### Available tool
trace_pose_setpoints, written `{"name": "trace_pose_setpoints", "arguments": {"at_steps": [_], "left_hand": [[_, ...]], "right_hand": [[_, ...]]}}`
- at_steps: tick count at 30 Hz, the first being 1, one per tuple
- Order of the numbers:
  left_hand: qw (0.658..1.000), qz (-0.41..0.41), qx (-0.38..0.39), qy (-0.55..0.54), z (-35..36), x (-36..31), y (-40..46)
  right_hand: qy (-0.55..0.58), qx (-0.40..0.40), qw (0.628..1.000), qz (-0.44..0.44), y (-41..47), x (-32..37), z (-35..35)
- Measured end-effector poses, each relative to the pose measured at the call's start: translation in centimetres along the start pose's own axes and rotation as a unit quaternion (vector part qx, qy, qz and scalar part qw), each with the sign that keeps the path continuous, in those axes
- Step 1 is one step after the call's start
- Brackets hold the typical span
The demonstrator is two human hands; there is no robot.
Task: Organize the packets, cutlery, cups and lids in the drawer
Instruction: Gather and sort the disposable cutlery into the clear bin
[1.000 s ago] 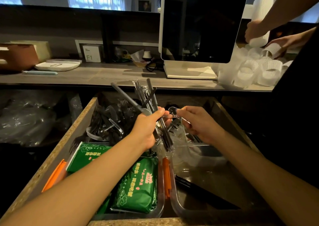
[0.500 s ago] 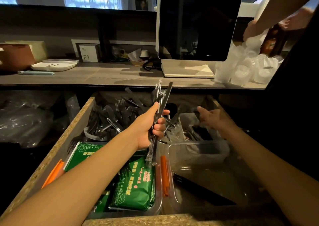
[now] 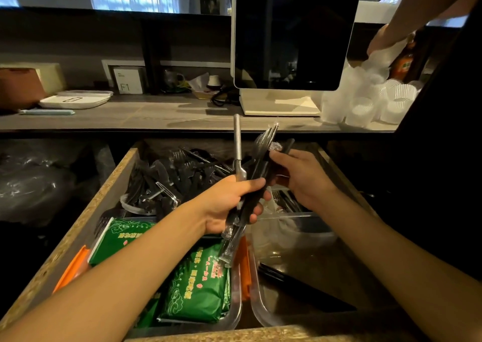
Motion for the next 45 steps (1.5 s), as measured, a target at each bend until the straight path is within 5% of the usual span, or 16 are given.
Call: {"name": "trace_pose_setpoints", "arguments": {"at_steps": [12, 18, 22, 35, 45], "left_hand": [[0.998, -0.023, 0.050, 0.032, -0.1, -0.3, -0.2], [0.996, -0.003, 0.048, 0.068, 0.0, -0.3, -0.2], [0.994, 0.013, 0.043, 0.103, -0.1, -0.2, -0.2], [0.995, -0.013, 0.068, 0.077, 0.1, 0.0, -0.1], [0.995, -0.001, 0.062, 0.075, 0.3, -0.3, -0.4]], "right_hand": [[0.088, -0.039, 0.995, 0.002, 0.6, 0.1, -1.5], [0.119, 0.069, 0.988, 0.066, 0.5, 0.2, -1.3], [0.033, 0.128, 0.986, 0.100, -0.4, -0.9, 0.0], [0.136, -0.036, 0.989, 0.035, 1.7, 0.7, -3.9], [0.125, 0.054, 0.990, 0.036, 1.4, 0.4, -2.5]]}}
Point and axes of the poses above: each hand's wrist, its own y-axis towards the middle knuckle, its own z-axis out of the palm, x = y × z, the point moved 6 cm from there along y, towards the middle knuckle, and after that the axes turned 1 degree about -x, right-handed, at the moved point
